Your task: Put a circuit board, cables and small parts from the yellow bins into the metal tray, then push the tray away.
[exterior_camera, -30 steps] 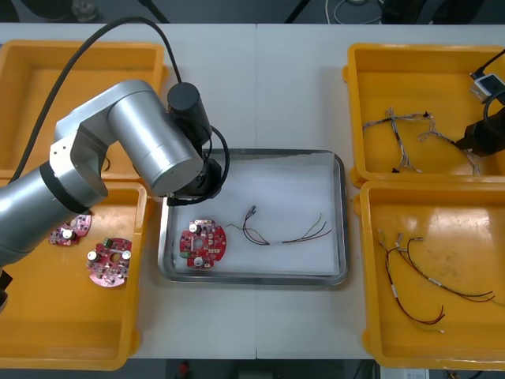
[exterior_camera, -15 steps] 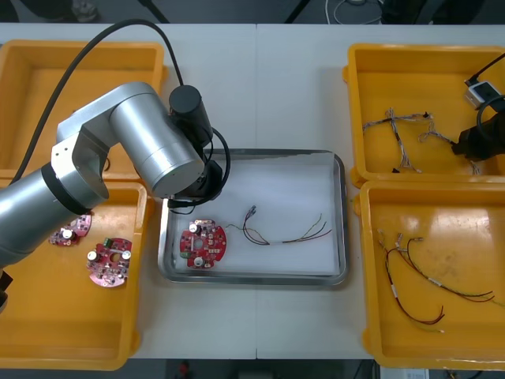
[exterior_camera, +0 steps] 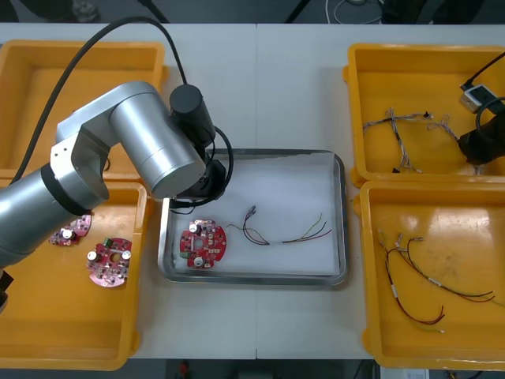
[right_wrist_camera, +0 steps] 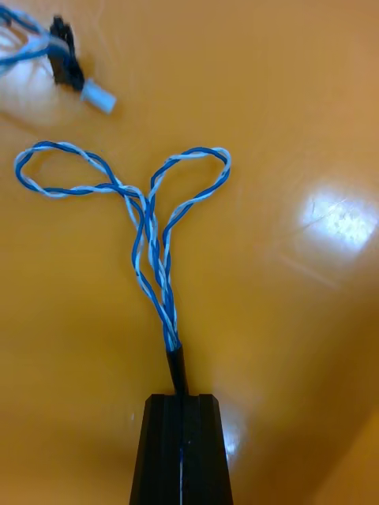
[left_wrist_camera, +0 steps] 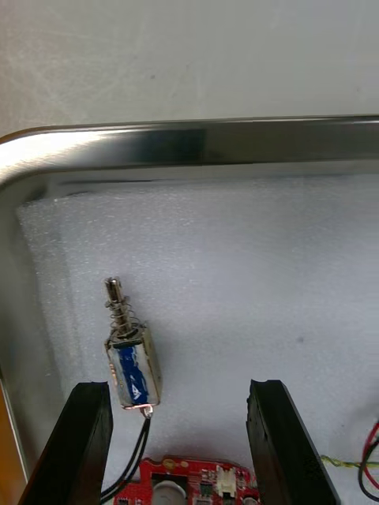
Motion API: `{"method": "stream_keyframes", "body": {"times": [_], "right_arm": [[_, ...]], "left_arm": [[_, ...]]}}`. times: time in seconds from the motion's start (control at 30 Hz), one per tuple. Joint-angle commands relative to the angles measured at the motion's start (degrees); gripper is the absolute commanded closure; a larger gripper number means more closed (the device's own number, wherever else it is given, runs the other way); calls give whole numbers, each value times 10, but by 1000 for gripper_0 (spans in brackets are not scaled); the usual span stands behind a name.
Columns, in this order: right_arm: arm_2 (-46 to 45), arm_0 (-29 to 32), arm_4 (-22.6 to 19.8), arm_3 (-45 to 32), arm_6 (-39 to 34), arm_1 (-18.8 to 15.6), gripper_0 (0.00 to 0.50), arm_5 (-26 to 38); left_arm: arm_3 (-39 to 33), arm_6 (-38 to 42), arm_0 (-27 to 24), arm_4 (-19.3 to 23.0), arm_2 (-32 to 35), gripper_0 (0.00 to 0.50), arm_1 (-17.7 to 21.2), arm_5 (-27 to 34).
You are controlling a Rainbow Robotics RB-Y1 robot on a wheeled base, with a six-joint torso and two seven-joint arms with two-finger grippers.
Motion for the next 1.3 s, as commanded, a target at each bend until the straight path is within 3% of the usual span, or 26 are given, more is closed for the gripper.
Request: {"method": "stream_keyframes", "body": {"times": [0.03,0.37,0.73,0.9,1.07,1.3], "right_arm": [[-3,-12,26,-61,12,2,500,33],[-21,-12,26,-161,4,-4,500,132],[-12,-12,-4,-315,-1,-8,500,302],[7,-12,-18,-381,-1,-8,500,356],[42,-12,-27,-455,-8,-8,500,364],[84,-12,-98,-534,-72,-7,500,364]], "left_arm": [[-54,14,-1,11,23,0,-11,36],[-123,-1,-34,91,155,0,-3,206],[-88,-110,-45,173,294,0,62,213],[-42,-178,-46,168,327,0,85,213],[9,-243,-46,151,349,0,100,213],[79,-334,-51,103,368,0,108,213]]}}
